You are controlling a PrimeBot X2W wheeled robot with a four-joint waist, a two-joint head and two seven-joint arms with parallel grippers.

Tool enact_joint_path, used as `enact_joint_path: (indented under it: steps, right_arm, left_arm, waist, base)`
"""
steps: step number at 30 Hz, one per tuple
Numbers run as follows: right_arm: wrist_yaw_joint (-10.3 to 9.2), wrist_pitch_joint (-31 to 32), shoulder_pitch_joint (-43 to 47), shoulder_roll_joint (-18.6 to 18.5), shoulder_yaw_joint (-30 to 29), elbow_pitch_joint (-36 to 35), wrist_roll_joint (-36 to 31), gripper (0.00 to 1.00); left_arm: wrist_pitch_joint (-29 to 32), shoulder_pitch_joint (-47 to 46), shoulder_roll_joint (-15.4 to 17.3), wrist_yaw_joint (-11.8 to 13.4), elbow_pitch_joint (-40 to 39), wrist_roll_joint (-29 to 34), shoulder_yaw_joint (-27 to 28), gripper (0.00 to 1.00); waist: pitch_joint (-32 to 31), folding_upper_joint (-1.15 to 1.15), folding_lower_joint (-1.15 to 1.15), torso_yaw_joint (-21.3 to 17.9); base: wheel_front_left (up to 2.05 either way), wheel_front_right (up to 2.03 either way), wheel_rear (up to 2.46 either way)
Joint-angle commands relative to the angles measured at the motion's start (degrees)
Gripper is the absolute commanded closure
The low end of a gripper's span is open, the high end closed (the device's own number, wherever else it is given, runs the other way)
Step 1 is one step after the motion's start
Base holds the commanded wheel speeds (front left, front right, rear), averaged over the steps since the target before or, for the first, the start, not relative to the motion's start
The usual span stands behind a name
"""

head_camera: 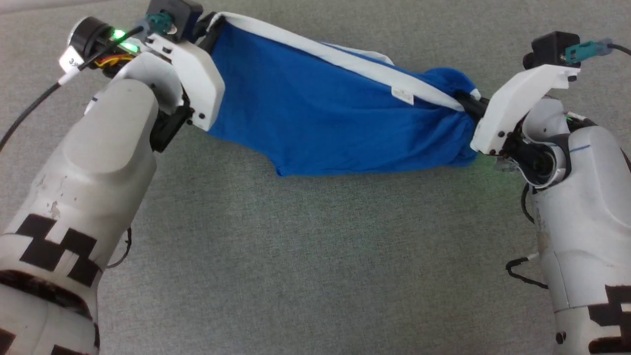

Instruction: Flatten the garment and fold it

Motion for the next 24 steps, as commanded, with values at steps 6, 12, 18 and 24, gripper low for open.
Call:
enact_joint_path:
  steps: [6,12,18,24]
  right_arm:
    - [-0.04,-3.2,-2.1,0.0,2.0,3.3,0.3,1.0]
    - [-0.04,-7.0,-2.4,0.0,2.5,5.0,-0.7,0.0]
    - [-0.04,-11.7,0.7,-2.2,5.9,1.2,-3.3,0.0]
    - [-0.04,-14.8,8.5,-6.8,9.5,-6.7,0.3,0.0]
  left_arm:
    - [-3.2,-1.5,-2.3,-0.4,5.6,0.2,-2.3,1.0]
    - [-7.5,-1.1,-4.2,-0.4,9.4,-1.7,-4.3,0.0]
    - [-11.9,0.3,-5.5,-0.4,10.9,-5.2,-2.6,0.0]
    - [-13.3,4.7,-5.2,0.0,8.1,-8.6,1.6,0.0]
  waist:
    - [1.2,0.0,-0.01,-0.1]
    - [-0.3,0.0,-0.01,0.5]
    - [-4.6,0.0,-0.01,2.2]
    - [-9.1,0.0,-0.01,4.6]
  base:
    - [0.0,0.0,0.0]
    - [0.0,0.0,0.0]
    - [0.0,0.0,0.0]
    - [0.0,0.0,0.0]
